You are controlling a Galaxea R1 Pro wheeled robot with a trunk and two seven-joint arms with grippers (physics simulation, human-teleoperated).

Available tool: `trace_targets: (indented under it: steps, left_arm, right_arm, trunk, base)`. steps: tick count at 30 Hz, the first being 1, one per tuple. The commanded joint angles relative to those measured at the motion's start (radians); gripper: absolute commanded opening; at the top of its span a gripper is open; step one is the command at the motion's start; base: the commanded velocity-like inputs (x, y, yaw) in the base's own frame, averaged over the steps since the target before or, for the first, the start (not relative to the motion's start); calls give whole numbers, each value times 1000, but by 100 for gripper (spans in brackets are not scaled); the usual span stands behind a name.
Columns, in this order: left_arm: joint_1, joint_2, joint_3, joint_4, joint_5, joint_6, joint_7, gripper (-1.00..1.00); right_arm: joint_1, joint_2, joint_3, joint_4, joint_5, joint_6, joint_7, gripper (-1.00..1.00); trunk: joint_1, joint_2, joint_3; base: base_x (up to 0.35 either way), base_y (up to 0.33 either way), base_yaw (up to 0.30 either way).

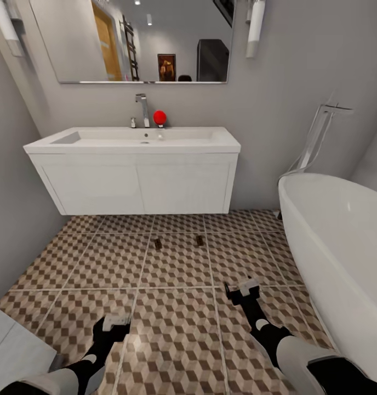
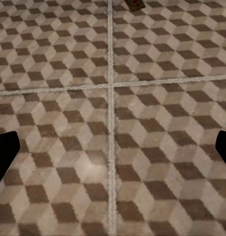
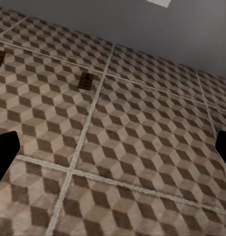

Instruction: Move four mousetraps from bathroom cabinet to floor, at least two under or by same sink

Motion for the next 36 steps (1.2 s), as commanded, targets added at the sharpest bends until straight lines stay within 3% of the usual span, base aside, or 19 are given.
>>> trace_targets:
  steps: [1, 12, 17, 24, 36]
  left_arm:
    - [9, 1, -9, 4, 3, -15, 4, 100]
    - [92, 5, -9, 5, 3, -107, 4, 100]
    - [130, 6, -9, 5, 3, -130, 4, 100]
    - [164, 9, -9, 6, 3, -172, 5, 100]
    - [183, 24, -9, 6, 3, -189, 6, 100]
  right_arm:
    - [11, -4, 7, 3, 5, -5, -10, 100]
    - [84, -14, 7, 6, 0, -63, -12, 100]
    - [113, -30, 8, 7, -33, -80, -11, 100]
    - [153, -35, 9, 8, -79, -126, -9, 100]
    - [202, -36, 9, 8, -88, -148, -9, 100]
  trunk:
    - [-4, 7, 4]
    - [-46, 84, 52]
    - [-65, 119, 74]
    - [-92, 168, 106]
    - [-138, 252, 160]
  base:
    - [0, 0, 0]
    - [0, 0, 0]
    - [0, 0, 0]
    - [0, 0, 0]
    - [0, 0, 0]
